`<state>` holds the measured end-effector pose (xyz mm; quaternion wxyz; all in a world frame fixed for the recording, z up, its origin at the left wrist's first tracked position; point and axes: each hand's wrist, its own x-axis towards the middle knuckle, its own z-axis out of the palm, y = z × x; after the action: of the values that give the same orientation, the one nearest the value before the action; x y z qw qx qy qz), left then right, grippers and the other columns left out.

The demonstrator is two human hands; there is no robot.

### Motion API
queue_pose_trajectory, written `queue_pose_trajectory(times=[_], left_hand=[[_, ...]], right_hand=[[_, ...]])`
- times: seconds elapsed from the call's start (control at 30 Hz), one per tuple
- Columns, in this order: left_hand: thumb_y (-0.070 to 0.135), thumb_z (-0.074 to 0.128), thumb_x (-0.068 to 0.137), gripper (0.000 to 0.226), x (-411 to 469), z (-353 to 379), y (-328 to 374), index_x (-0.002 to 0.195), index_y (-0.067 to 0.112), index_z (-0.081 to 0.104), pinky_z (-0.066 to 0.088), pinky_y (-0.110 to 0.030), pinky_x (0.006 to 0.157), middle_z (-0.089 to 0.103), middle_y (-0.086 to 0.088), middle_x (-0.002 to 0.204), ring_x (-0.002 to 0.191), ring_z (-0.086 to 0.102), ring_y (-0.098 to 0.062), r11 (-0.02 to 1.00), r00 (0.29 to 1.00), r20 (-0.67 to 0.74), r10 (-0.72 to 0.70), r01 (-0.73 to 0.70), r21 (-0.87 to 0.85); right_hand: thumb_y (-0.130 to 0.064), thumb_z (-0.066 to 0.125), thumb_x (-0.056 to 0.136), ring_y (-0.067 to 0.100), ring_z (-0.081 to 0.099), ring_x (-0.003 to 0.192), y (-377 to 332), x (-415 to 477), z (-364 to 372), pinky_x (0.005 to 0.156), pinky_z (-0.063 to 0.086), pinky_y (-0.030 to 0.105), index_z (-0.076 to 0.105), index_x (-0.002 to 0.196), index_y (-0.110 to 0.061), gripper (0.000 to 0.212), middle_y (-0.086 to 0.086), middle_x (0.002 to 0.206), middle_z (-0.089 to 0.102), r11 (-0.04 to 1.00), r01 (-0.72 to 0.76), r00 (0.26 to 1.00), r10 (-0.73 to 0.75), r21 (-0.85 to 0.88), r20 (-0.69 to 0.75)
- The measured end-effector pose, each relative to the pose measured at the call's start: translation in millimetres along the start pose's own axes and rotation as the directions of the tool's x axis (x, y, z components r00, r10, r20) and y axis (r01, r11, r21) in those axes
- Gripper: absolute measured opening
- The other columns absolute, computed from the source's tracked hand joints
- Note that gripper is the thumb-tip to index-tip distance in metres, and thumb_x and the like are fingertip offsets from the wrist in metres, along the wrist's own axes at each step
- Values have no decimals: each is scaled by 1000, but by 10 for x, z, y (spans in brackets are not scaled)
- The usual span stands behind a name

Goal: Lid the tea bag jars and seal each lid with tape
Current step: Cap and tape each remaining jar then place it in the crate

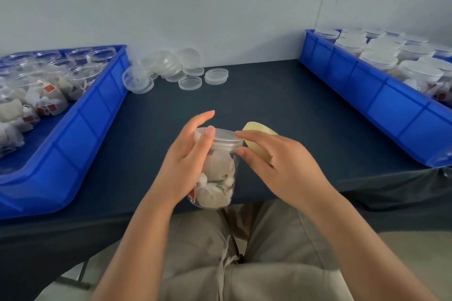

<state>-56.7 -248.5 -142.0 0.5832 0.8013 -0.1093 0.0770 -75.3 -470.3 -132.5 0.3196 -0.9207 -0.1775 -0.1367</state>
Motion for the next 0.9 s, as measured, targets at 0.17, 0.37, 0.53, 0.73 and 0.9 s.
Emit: queue_pose_trajectory(times=[0.17, 0.37, 0.53, 0.73, 0.9], left_hand=[[75, 82, 64, 62, -7, 54, 42, 117, 51, 61, 58, -27, 81, 73, 20, 113, 101, 74, -6, 1000, 997, -66, -25, 25, 7], [75, 82, 67, 57, -28, 26, -17, 115, 52, 63, 58, -19, 76, 72, 20, 116, 104, 73, -6, 998, 992, -122, -25, 18, -57], [71, 82, 69, 54, -36, 20, -27, 116, 52, 63, 57, -16, 77, 73, 19, 116, 104, 73, -6, 997, 993, -116, -19, 10, -82], [66, 82, 68, 49, -49, 20, 10, 110, 50, 62, 55, -14, 76, 73, 20, 111, 99, 73, -5, 999, 996, -93, -6, 1, -49], [72, 82, 62, 59, -115, 190, 49, 109, 47, 57, 51, -11, 73, 68, 27, 111, 101, 69, 0, 988, 973, -224, 56, -21, 152]], right_hand=[[-57, 50, 104, -1, 64, 100, -82, -20, 33, 79, 50, 17, 62, 135, -42, 37, -26, 111, 70, 997, 65, 998, -65, 34, -19], [-51, 48, 109, -10, 58, 87, 14, -18, -68, 76, 40, 4, 50, 119, -46, 12, -44, 97, 54, 994, 67, 990, -77, 81, 120], [-52, 42, 109, 6, 61, 100, 13, -25, -148, 80, 45, 17, 61, 112, -42, 22, -19, 102, 66, 994, 100, 967, -110, 54, 231], [-45, 44, 110, 12, 59, 82, -9, -11, -26, 71, 51, 37, 65, 109, -40, 22, -9, 86, 62, 997, 45, 993, -38, -64, 111], [-46, 39, 108, 14, 53, 76, -12, -6, 52, 62, 48, 37, 67, 116, -36, 31, -8, 81, 53, 983, -44, 999, 47, -176, 15]])
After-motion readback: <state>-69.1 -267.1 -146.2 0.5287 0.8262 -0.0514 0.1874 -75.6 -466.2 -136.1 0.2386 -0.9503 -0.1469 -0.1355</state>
